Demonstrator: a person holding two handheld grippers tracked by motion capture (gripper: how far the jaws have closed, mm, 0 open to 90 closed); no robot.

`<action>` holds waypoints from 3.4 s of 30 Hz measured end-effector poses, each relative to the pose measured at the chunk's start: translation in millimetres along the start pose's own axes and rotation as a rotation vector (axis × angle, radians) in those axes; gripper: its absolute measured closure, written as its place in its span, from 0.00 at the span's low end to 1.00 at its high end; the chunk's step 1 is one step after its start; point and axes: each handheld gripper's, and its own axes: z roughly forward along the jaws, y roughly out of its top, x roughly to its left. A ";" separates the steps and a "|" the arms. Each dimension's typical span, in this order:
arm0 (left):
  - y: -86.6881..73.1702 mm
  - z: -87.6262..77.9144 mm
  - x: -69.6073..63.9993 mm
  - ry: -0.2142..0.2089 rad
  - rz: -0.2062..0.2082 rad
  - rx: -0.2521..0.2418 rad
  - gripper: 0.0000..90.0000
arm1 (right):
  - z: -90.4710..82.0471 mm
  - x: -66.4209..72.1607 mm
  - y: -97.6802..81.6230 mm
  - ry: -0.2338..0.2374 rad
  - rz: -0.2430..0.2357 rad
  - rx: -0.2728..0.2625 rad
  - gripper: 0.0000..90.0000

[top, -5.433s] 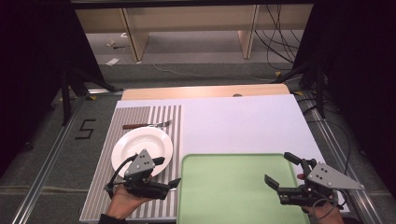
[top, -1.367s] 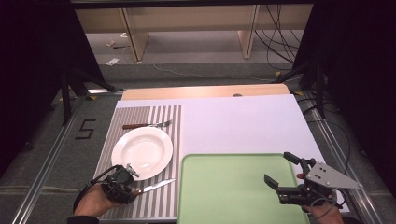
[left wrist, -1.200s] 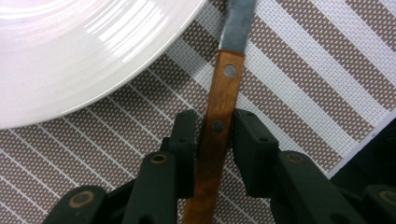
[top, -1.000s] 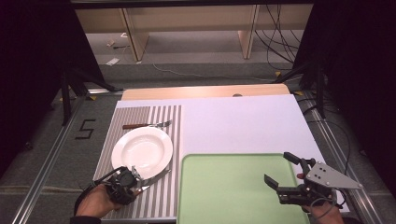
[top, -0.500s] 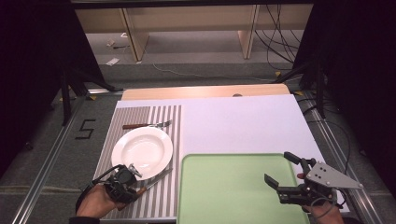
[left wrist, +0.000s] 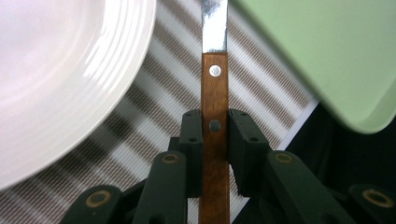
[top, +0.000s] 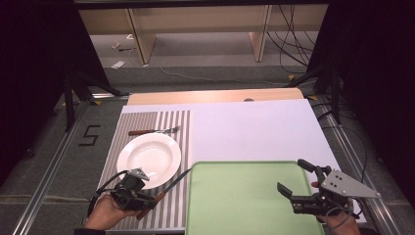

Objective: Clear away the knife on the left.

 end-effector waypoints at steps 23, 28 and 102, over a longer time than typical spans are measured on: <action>31.8 9.5 -47.4 -0.127 0.037 -0.165 0.85 | -0.1 0.7 -0.1 -0.001 -0.001 -0.001 0.08; 35.1 11.8 -49.3 -0.135 0.031 -0.178 0.85 | 0.4 0.8 -0.3 0.000 -0.002 -0.003 0.08; 75.4 101.6 -101.2 -0.210 0.160 0.144 0.69 | -0.2 0.8 -0.3 0.001 -0.003 0.000 0.08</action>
